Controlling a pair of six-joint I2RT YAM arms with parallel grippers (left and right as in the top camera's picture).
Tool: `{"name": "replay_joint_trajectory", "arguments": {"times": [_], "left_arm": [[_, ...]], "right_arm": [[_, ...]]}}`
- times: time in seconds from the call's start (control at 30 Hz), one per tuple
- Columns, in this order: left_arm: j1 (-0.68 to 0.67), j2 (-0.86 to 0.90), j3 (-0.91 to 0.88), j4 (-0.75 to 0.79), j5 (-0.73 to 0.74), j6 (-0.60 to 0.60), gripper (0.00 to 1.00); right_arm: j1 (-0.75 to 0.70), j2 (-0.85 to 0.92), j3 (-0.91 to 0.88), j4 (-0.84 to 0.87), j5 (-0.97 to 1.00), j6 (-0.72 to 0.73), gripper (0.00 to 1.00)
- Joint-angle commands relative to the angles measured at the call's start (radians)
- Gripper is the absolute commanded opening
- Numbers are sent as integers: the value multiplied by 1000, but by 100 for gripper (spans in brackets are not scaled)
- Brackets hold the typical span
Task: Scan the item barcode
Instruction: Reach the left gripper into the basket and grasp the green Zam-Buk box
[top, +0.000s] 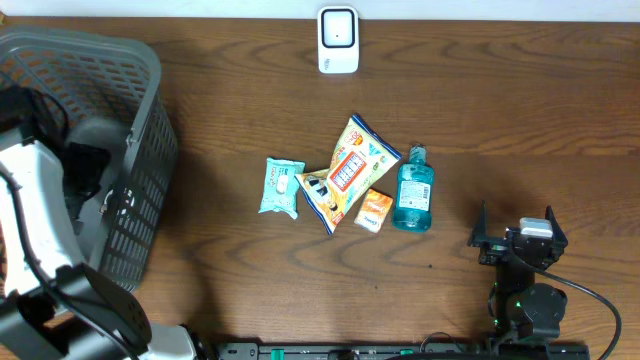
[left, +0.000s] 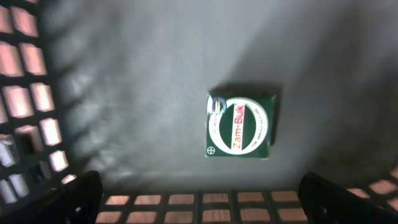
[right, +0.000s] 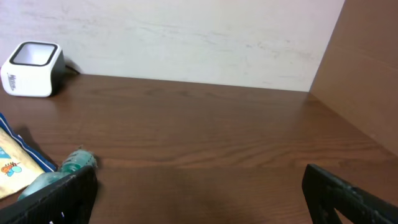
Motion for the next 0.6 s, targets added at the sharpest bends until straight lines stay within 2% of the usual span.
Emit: {"name": "replay_joint_trajectory", "arguments": {"times": [0.0,0.2,0.57], "left_arm": [[-19,47,-58,53,60,-26,98],[-22,161,-117,155,101,-51,98],[-39,309,-120,197,130,-51,98]], "right_arm": [[-1,-6,-3,-2,-3,-7,99],[-1,-6,-3,-2,-3,-7,99],[-1,-6,-3,-2,-3,-7,99]]}}
